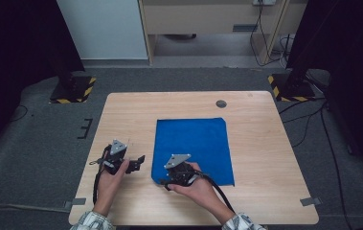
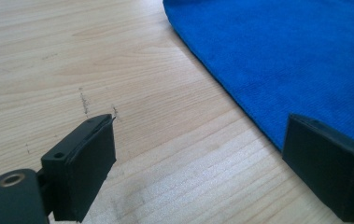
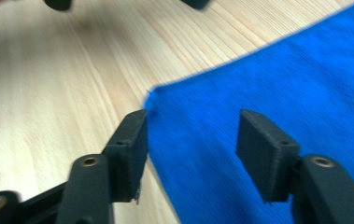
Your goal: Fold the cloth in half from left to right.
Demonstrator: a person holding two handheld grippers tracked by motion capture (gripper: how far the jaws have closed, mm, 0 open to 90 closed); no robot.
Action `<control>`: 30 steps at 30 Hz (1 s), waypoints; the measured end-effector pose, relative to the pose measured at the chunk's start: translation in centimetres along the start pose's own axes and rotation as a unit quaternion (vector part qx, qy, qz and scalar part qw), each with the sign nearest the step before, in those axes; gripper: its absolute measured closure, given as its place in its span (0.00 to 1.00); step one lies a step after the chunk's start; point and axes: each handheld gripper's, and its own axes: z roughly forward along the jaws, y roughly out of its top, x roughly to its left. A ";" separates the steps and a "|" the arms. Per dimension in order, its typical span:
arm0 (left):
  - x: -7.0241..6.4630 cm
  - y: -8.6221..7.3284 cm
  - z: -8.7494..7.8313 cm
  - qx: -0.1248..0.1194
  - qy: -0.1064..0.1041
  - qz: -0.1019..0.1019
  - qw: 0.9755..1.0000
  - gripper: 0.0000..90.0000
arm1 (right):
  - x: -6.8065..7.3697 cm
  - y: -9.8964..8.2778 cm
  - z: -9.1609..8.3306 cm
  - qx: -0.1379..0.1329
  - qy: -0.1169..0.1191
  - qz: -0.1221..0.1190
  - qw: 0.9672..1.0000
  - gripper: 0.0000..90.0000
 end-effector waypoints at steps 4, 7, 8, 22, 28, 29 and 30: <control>0.0 0.0 0.0 0.000 -0.001 0.001 1.000 0.10 | 1.1 0.3 0.8 -0.004 0.012 -0.009 1.000 0.40; 0.0 -0.2 0.1 0.005 -0.008 -0.003 1.000 0.12 | 1.7 0.4 1.6 0.000 0.013 -0.013 1.000 0.42; 0.0 -0.2 0.1 0.008 -0.008 -0.002 1.000 0.12 | 1.9 0.5 1.8 0.003 0.014 -0.011 1.000 0.43; -0.2 0.3 0.2 0.002 -0.006 0.016 1.000 0.12 | 2.4 0.7 3.6 0.017 -0.007 -0.020 1.000 0.91; 0.0 1.0 -0.1 -0.005 -0.023 0.012 1.000 0.12 | 2.4 0.8 3.2 0.001 0.000 -0.007 1.000 0.97; -0.1 1.1 -0.1 -0.004 -0.026 0.011 1.000 0.12 | 2.4 0.8 3.1 -0.002 0.000 -0.005 1.000 0.97; -0.1 1.3 0.1 -0.004 -0.030 0.013 0.999 0.12 | 2.5 0.8 3.0 -0.004 0.002 -0.003 1.000 0.97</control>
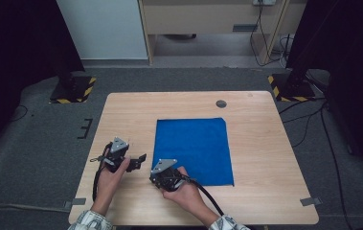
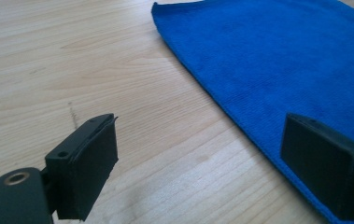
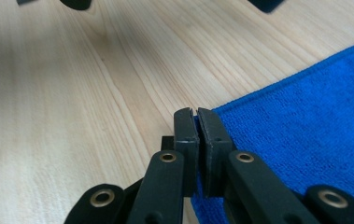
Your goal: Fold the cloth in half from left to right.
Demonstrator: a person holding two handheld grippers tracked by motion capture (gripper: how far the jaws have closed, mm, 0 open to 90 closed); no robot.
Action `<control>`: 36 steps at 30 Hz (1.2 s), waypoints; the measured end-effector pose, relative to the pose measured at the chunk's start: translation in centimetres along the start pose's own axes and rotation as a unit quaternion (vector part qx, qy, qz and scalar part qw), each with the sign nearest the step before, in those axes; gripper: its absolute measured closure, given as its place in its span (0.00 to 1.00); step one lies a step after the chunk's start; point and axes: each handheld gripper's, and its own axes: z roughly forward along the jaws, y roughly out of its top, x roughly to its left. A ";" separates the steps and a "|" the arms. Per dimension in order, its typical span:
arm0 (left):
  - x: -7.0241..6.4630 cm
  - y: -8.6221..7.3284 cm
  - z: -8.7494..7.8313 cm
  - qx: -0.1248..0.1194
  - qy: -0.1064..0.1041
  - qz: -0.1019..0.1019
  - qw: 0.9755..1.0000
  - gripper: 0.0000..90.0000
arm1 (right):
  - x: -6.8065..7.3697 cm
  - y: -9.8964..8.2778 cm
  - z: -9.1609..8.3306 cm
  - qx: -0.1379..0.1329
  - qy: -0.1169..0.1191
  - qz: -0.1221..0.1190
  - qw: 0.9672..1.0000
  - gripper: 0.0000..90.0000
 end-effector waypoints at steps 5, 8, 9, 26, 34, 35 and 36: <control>-0.1 1.3 1.6 0.017 -0.017 0.019 1.000 0.12 | 0.7 0.2 -0.5 -0.020 0.006 0.008 1.000 0.97; 0.3 2.4 2.5 0.016 -0.018 0.027 0.999 0.12 | 1.1 0.3 -0.7 -0.022 0.003 0.004 1.000 0.97; 0.5 2.9 2.9 0.018 -0.018 0.027 0.999 0.13 | 1.2 0.3 -0.7 -0.022 0.004 0.004 1.000 0.97; 2.7 7.2 9.4 0.035 0.015 0.051 0.998 0.37 | 2.7 -0.2 -0.2 -0.029 0.015 0.015 0.999 0.97; 3.1 8.0 10.9 0.038 0.026 0.047 0.998 0.45 | 2.8 -0.4 -0.5 -0.038 0.014 0.027 0.999 0.97; 3.3 8.0 11.0 0.039 0.022 0.039 0.998 0.46 | 2.8 -0.4 -0.5 -0.036 0.015 0.028 0.999 0.97; 3.4 8.1 11.2 0.040 0.019 0.036 0.998 0.48 | 2.8 -0.4 -0.4 -0.034 0.014 0.027 0.999 0.97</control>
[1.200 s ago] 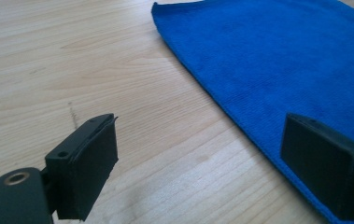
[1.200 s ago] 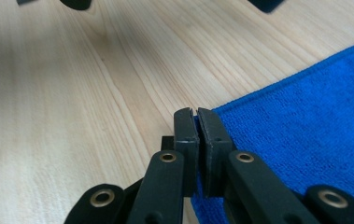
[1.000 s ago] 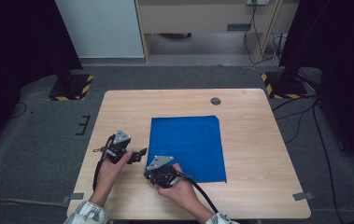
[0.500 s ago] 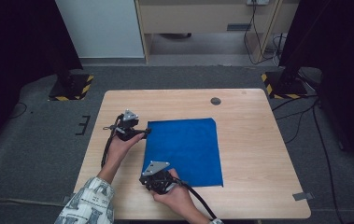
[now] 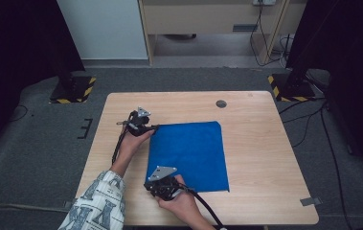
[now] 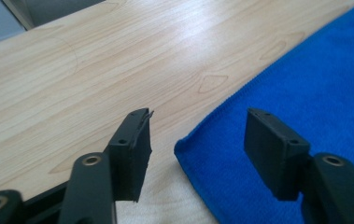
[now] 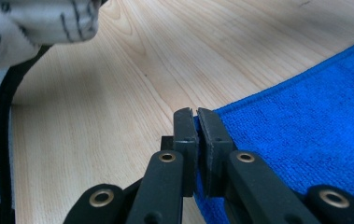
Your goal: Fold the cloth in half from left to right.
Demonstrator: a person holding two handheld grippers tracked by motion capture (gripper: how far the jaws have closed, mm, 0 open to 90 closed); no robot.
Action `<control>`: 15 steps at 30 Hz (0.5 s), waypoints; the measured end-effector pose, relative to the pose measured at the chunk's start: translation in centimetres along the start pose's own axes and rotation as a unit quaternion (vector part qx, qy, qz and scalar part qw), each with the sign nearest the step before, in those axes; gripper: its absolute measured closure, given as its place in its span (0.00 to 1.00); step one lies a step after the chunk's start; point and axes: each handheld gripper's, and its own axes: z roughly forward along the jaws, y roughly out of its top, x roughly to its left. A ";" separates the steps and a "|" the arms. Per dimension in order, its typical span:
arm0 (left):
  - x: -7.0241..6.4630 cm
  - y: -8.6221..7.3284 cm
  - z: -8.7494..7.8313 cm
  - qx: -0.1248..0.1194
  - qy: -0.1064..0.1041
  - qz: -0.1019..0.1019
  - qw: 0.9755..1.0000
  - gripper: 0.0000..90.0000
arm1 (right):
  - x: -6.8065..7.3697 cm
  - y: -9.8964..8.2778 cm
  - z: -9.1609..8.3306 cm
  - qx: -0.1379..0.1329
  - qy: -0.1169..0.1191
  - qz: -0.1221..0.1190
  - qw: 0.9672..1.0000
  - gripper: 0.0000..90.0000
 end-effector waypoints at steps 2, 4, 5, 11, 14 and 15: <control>0.2 0.0 0.2 -0.004 0.004 0.004 1.000 0.50 | 0.0 0.0 0.0 0.001 -0.001 -0.001 1.000 0.97; 0.5 -0.2 0.5 -0.005 0.002 -0.005 1.000 0.52 | 0.1 0.0 0.0 0.002 -0.001 -0.002 1.000 0.97; 0.6 -0.4 0.6 -0.002 0.001 -0.009 1.000 0.53 | 0.1 0.0 -0.1 0.000 -0.002 -0.002 1.000 0.97; 1.4 -1.0 1.3 0.007 -0.002 -0.017 1.000 0.57 | 0.1 0.1 -0.3 0.002 -0.002 -0.005 1.000 0.97; 1.8 -1.3 1.5 0.010 0.000 -0.018 1.000 0.57 | 0.0 0.1 -0.3 0.000 -0.002 -0.004 1.000 0.97; 1.9 -1.4 1.6 0.008 -0.003 -0.023 1.000 0.57 | 0.0 0.1 -0.3 0.000 -0.002 -0.003 1.000 0.97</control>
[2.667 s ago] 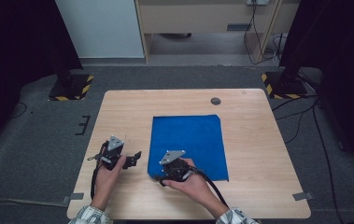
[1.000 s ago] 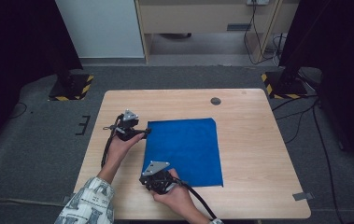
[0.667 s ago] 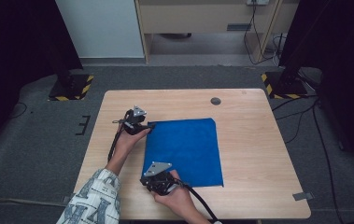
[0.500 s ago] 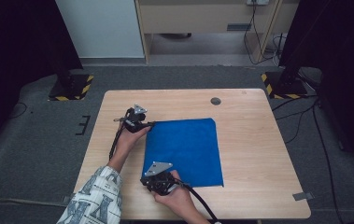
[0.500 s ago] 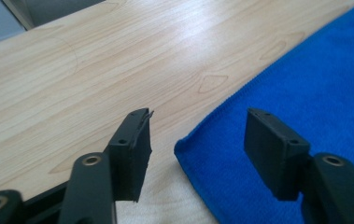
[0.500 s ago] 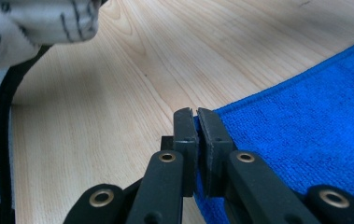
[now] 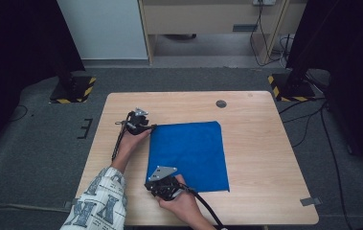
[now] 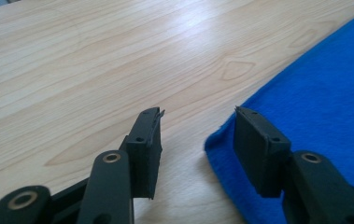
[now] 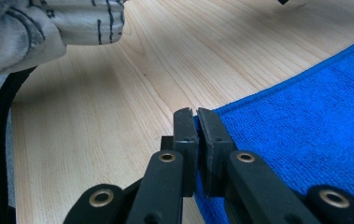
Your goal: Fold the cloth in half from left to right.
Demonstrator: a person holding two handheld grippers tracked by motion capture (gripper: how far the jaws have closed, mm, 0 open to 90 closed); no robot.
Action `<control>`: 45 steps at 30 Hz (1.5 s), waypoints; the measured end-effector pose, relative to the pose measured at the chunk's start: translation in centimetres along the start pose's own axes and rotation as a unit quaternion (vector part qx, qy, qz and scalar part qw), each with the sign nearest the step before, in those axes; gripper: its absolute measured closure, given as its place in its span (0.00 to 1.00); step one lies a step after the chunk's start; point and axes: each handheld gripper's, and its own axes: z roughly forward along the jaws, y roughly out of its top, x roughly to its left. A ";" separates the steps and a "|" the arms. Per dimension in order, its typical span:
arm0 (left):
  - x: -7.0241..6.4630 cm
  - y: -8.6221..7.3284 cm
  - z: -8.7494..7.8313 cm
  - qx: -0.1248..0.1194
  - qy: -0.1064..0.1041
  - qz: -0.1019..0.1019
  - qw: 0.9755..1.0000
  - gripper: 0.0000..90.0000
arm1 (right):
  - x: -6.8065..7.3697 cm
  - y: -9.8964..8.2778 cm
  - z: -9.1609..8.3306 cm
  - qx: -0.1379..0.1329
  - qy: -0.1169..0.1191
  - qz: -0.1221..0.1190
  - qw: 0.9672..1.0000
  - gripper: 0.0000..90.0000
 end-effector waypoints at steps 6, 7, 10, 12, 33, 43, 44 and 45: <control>0.1 -0.3 0.5 0.006 -0.017 -0.007 1.000 0.60 | -0.1 -0.2 -0.1 0.001 0.001 0.001 1.000 0.97; 0.0 -0.3 0.5 0.010 -0.019 -0.003 1.000 0.61 | -0.1 -0.2 0.0 0.001 0.000 0.002 1.000 0.97; -0.3 -0.4 0.7 0.008 -0.026 0.002 1.000 0.65 | -0.2 -0.3 -0.1 0.000 0.000 0.002 1.000 0.97; -0.4 -0.3 0.8 0.009 -0.025 0.002 1.000 0.69 | -0.2 -0.3 -0.1 -0.001 0.001 0.003 1.000 0.97; -1.8 1.2 -1.2 -0.008 -0.028 0.006 1.000 0.99 | -0.2 -0.2 -1.6 -0.019 -0.006 -0.003 1.000 0.97; -2.1 2.0 -2.6 -0.025 -0.036 0.000 0.999 0.99 | 0.1 0.0 -2.0 -0.030 -0.009 0.001 1.000 0.98; -2.1 1.9 -2.6 -0.024 -0.036 -0.001 0.999 0.99 | 0.2 0.1 -2.0 -0.030 -0.010 0.000 1.000 0.98; -1.9 1.9 -2.6 -0.023 -0.035 -0.005 0.999 0.99 | 0.3 0.1 -2.0 -0.031 -0.010 0.001 0.999 0.98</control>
